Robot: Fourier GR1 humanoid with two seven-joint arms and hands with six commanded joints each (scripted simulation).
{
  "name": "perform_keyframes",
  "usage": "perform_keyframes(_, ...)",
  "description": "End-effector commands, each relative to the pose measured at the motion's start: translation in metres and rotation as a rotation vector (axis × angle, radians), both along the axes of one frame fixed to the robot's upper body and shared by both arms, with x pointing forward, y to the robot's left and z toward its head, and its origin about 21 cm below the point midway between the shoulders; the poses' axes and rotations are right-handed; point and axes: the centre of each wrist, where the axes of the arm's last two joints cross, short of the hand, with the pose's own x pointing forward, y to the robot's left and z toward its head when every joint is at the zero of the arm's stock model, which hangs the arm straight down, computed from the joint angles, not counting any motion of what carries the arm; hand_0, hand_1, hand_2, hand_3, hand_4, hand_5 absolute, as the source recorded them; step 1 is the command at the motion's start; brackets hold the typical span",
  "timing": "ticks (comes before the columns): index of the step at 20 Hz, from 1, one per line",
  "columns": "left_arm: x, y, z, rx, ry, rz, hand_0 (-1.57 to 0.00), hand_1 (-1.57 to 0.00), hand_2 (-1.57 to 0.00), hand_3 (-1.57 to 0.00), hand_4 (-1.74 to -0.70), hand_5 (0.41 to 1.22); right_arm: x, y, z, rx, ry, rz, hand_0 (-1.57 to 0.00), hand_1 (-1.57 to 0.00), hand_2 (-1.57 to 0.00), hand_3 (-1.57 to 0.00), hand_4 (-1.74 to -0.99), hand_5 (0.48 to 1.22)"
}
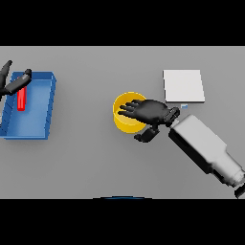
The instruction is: Pick up the red beaker and tilt it to pour out 1 green nut into yellow bowl. Pick up the yellow bowl and place it on the metallic measuring scale.
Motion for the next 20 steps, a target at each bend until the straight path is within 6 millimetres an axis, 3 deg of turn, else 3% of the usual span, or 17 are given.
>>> perform_keyframes(1,-0.001,0.001,0.001,-0.001,0.000,-0.003,0.00,0.00,0.00,0.00,-0.80,0.706,0.001,0.002,-0.001,-0.010,0.003,-0.001,0.00,0.00,0.00,0.00,-1.177,0.673)
perform_keyframes(6,0.001,0.003,0.000,0.010,-0.004,0.004,0.00,0.00,0.00,0.00,-0.79,0.711,0.008,0.008,-0.012,-0.051,0.029,-0.006,0.00,0.00,0.00,-0.02,-1.195,0.708)
perform_keyframes(9,-0.001,0.004,0.001,0.010,-0.010,-0.008,0.00,0.00,0.00,0.00,-0.79,0.712,0.007,0.011,-0.015,-0.067,0.021,-0.019,-0.05,-0.06,-0.09,-0.13,-1.261,0.809)
perform_keyframes(10,-0.001,0.004,0.004,0.010,-0.017,-0.010,0.00,0.00,0.00,0.00,-0.79,0.711,0.008,0.009,-0.015,-0.056,0.026,-0.005,-0.19,-0.18,-0.19,-0.21,-1.309,0.891)
perform_keyframes(11,-0.001,0.004,0.002,0.015,-0.007,-0.006,0.00,0.00,0.00,0.00,-0.79,0.710,0.006,0.011,-0.016,-0.041,0.029,0.010,-0.45,-0.41,-0.35,-0.32,-1.363,0.957)
perform_keyframes(12,0.001,0.004,0.001,0.011,-0.006,-0.003,0.00,0.00,0.00,0.00,-0.79,0.710,0.006,0.012,-0.014,-0.035,0.032,0.010,-0.68,-0.64,-0.59,-0.57,-1.435,1.010)
perform_keyframes(14,0.001,0.006,0.002,0.012,-0.005,-0.008,0.00,0.00,0.00,0.00,-0.79,0.707,0.006,0.008,-0.012,-0.036,0.042,0.012,-1.00,-0.97,-0.95,-0.79,-1.540,1.086)
perform_keyframes(17,0.004,0.001,0.002,0.018,0.002,-0.004,0.00,0.00,0.00,0.00,-0.78,0.712,0.008,0.004,-0.007,-0.048,0.058,0.021,-1.28,-1.27,-1.19,-1.03,-1.637,1.152)
perform_keyframes(20,0.001,0.003,0.003,0.025,-0.004,-0.012,0.00,0.00,0.00,0.00,-0.78,0.710,0.008,0.005,-0.004,-0.066,0.066,-0.003,-1.42,-1.41,-1.32,-1.13,-1.688,1.186)
